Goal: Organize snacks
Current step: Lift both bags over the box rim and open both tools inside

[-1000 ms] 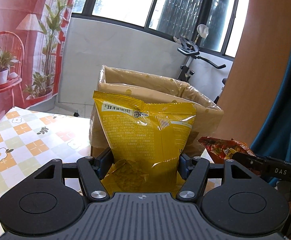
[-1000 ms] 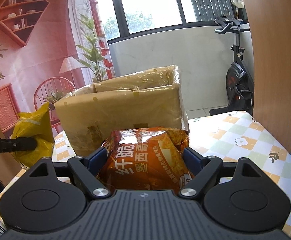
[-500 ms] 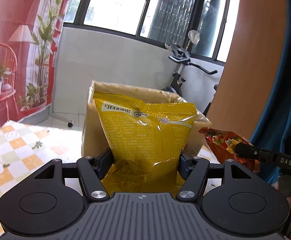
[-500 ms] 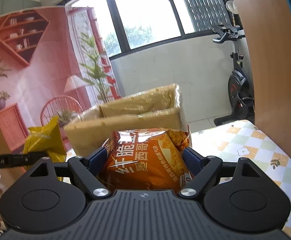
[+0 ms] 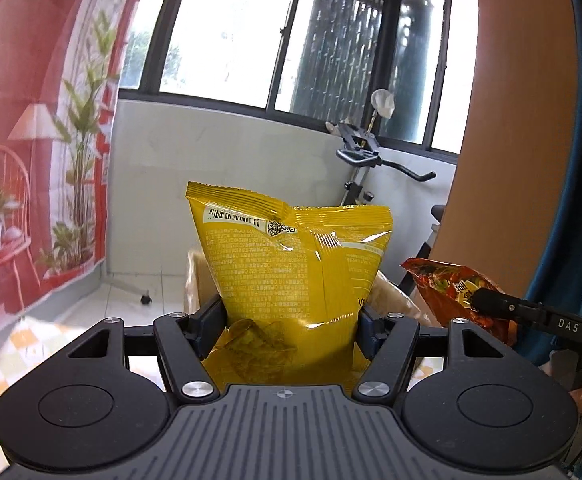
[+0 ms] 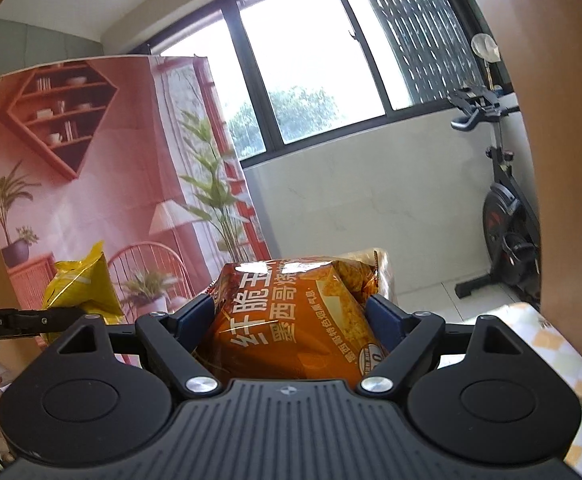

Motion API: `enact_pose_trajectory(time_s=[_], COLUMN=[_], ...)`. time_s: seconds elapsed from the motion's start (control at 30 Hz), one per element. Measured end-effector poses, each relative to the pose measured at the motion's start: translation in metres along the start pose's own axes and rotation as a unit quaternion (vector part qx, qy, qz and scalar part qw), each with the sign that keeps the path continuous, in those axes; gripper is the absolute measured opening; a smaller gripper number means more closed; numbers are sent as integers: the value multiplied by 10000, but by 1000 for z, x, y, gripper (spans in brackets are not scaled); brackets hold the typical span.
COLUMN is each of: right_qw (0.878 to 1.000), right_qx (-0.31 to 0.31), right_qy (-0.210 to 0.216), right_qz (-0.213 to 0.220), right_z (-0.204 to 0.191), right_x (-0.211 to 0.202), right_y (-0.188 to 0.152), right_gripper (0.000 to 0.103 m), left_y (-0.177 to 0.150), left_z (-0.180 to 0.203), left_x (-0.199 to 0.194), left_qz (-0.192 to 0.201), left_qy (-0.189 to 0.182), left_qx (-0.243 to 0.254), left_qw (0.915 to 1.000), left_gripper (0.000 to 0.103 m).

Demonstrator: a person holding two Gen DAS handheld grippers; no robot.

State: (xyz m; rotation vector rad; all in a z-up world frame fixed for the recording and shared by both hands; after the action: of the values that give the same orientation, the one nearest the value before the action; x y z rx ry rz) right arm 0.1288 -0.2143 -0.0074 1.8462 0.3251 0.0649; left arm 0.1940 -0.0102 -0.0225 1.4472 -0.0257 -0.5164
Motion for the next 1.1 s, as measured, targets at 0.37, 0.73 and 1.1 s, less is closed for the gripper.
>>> enact_pose_trajectory(time_s=[0.37,0.73,1.1], right_qw=[9996,9988,9952], right_qx=[-45,207,342], right_qy=[235,255,54], right_qz=[-137,-374,-914], right_z=[-2,11,23], right_x=[73,127,151], right_y=[18,13,-7], right_gripper=[85,85,89], left_y=[18,19,14], left_z=[-6,-20,-30], left_x=[59,96,120], left_qz=[-290,-611,-924], left_qy=[-62,140,496], left_qx=[54,161,469], left_qw=[9995,9979,9934], left_gripper=[68,68,84])
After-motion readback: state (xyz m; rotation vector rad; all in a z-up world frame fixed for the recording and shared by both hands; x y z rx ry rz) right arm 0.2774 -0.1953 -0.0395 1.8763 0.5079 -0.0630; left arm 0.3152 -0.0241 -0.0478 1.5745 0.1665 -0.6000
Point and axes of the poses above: each gripper's, at about its wrist camera, not at the fingertips, and x roughly the way its jaws point, z to its right, y to its top, the point moved 9 cm from there along x, roughly the way its jaws point, and after that the axes turned 1 degree about -x, right-handed, at the moved point
